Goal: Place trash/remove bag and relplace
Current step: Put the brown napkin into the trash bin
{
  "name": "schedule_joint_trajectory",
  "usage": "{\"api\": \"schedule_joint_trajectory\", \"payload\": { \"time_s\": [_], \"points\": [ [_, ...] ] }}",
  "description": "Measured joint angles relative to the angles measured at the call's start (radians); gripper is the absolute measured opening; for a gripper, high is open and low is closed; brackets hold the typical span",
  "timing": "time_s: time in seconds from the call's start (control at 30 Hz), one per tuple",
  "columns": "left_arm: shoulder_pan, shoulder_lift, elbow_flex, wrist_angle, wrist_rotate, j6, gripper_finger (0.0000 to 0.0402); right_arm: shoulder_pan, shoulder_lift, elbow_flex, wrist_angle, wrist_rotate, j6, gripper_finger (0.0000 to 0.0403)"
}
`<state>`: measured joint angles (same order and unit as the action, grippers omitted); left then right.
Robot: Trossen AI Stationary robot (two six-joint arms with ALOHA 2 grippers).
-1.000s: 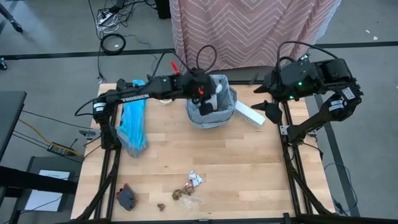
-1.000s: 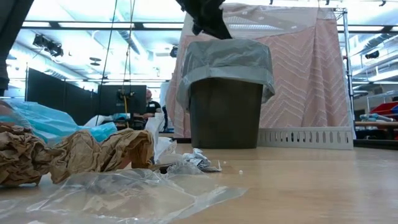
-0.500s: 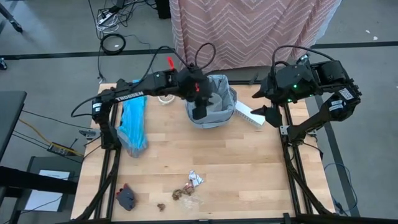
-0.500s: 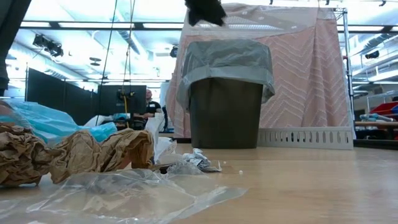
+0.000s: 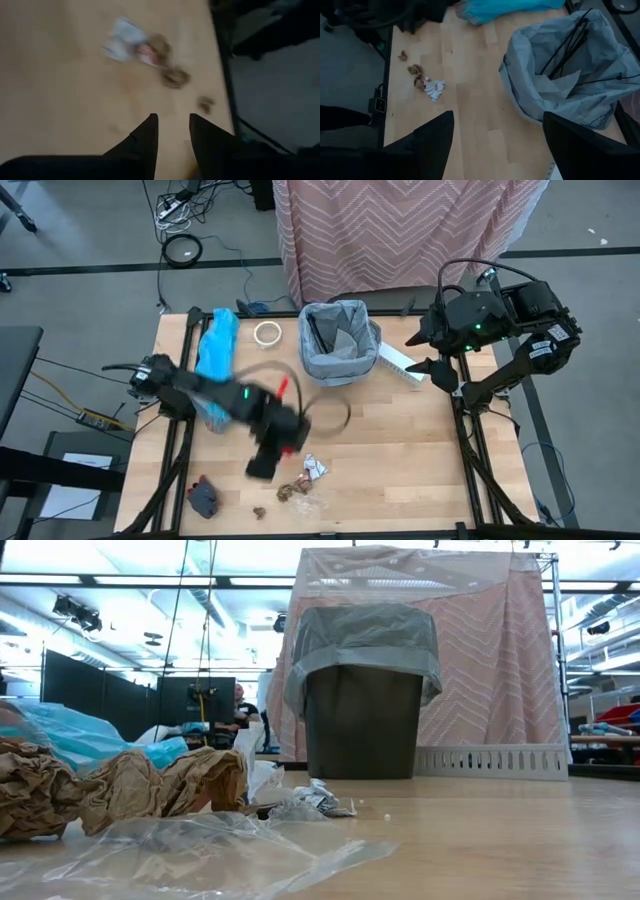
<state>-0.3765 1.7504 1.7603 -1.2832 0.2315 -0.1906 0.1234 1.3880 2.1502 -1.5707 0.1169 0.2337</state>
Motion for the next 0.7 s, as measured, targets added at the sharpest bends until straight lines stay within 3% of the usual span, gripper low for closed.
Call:
{"api": "schedule_joint_trajectory", "payload": {
  "time_s": [0.13,0.33,0.57,0.7],
  "points": [
    [-0.129,-0.021,-0.113,0.177,-0.016,-0.226,0.0118,0.008,0.0,0.0,0.0,0.0,0.0,0.029],
    [-0.273,-0.051,-0.269,0.5,-0.215,-0.557,0.0118,0.008,0.001,0.0,0.024,-0.005,0.011,0.029],
    [-0.38,-0.051,-0.38,0.54,-0.265,-0.73,0.0118,0.037,0.014,-0.114,0.15,-0.014,0.01,0.0293],
    [-0.438,-0.051,-0.422,0.573,-0.266,-0.814,0.0118,0.068,0.036,-0.265,0.277,-0.11,0.009,0.029]
  ]
}}
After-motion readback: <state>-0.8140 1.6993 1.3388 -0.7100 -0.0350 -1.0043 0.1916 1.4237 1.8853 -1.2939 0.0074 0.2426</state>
